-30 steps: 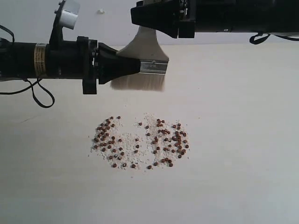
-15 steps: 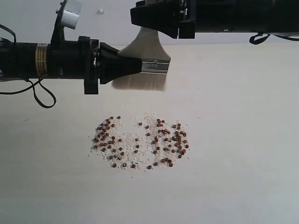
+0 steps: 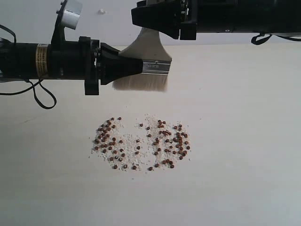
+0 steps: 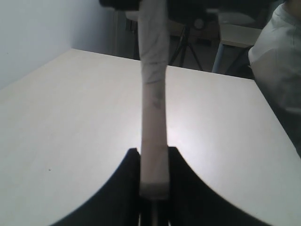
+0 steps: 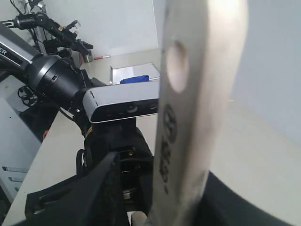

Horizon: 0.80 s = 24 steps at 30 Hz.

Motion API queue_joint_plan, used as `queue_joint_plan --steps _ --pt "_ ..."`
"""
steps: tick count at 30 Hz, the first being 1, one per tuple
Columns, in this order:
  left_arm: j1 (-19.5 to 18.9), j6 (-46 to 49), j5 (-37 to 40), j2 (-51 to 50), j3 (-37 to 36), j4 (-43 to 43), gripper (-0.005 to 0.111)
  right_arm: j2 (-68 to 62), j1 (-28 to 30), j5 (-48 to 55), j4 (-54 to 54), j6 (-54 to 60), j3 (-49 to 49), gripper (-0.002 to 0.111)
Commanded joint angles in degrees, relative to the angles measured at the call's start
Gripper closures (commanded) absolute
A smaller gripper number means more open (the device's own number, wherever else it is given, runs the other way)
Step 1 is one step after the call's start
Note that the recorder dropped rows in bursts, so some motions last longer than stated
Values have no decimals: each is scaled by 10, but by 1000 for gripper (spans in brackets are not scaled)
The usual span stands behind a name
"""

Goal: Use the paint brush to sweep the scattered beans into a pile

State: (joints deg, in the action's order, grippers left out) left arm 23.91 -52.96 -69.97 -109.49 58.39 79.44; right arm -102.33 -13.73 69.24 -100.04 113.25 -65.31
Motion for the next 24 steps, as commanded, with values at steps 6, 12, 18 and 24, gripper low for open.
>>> queue_joint_plan --steps 6,12,18,24 --pt "1 2 0 1 3 -14 107 2 15 7 1 5 2 69" --pt "1 2 0 1 3 -13 107 2 17 7 1 5 2 69" --pt "1 2 0 1 3 -13 107 2 17 7 1 3 2 82" --pt "1 2 0 1 3 -28 107 2 17 7 1 -9 2 108"
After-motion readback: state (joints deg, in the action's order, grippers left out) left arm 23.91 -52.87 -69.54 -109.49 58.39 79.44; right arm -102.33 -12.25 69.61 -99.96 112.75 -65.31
